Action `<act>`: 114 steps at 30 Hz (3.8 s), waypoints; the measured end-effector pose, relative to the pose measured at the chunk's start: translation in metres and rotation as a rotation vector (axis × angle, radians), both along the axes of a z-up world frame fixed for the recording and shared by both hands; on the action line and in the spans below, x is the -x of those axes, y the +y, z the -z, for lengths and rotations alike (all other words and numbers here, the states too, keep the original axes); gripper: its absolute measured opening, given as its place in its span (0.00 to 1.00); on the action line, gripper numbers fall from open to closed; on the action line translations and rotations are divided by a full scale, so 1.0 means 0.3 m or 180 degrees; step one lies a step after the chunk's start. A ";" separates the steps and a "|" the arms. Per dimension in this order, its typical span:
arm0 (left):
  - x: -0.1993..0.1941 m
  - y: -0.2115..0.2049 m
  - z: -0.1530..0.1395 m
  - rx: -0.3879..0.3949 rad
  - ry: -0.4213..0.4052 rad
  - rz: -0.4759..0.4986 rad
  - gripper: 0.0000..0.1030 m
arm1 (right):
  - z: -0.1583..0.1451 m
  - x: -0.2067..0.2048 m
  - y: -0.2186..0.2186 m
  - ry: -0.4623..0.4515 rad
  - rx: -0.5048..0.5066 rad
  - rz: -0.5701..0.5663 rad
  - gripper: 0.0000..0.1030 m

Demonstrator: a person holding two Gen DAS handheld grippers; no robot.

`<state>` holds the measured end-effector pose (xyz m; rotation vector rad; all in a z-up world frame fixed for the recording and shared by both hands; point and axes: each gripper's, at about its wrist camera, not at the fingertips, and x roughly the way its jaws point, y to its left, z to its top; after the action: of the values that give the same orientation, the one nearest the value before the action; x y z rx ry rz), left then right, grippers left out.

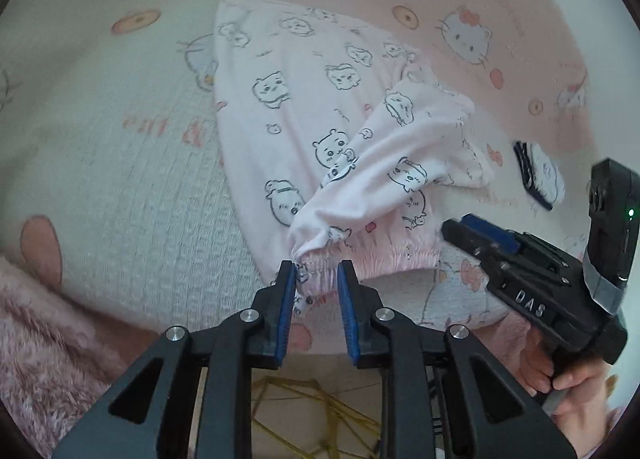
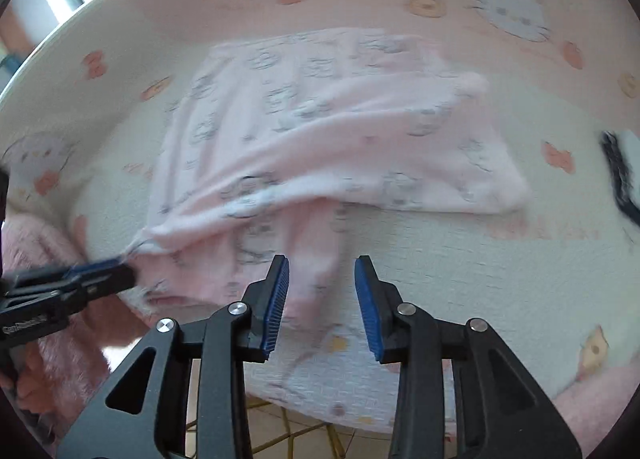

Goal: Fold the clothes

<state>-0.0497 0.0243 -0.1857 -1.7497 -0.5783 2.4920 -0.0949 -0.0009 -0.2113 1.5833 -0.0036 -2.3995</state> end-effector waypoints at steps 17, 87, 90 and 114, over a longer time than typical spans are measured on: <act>0.060 -0.106 0.068 0.0166 -0.0486 -0.0283 0.44 | 0.072 0.106 0.020 -0.0773 0.0624 0.0357 0.49; 0.906 -0.451 -0.021 0.0085 0.0467 0.0113 0.05 | 0.016 1.100 0.046 0.0131 -0.0106 -0.0095 0.50; 0.919 -0.460 -0.007 0.0148 0.0397 0.0174 0.07 | 0.091 1.141 0.012 -0.0131 -0.0134 -0.0268 0.50; 0.997 -0.474 0.007 0.0502 0.0194 0.0131 0.54 | 0.092 1.171 0.092 0.0107 0.0200 0.0233 0.68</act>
<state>-0.3487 -0.1180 -0.1879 -1.7080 -0.3470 2.6166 -0.4461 0.0267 -0.2390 1.5405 -0.1312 -2.4553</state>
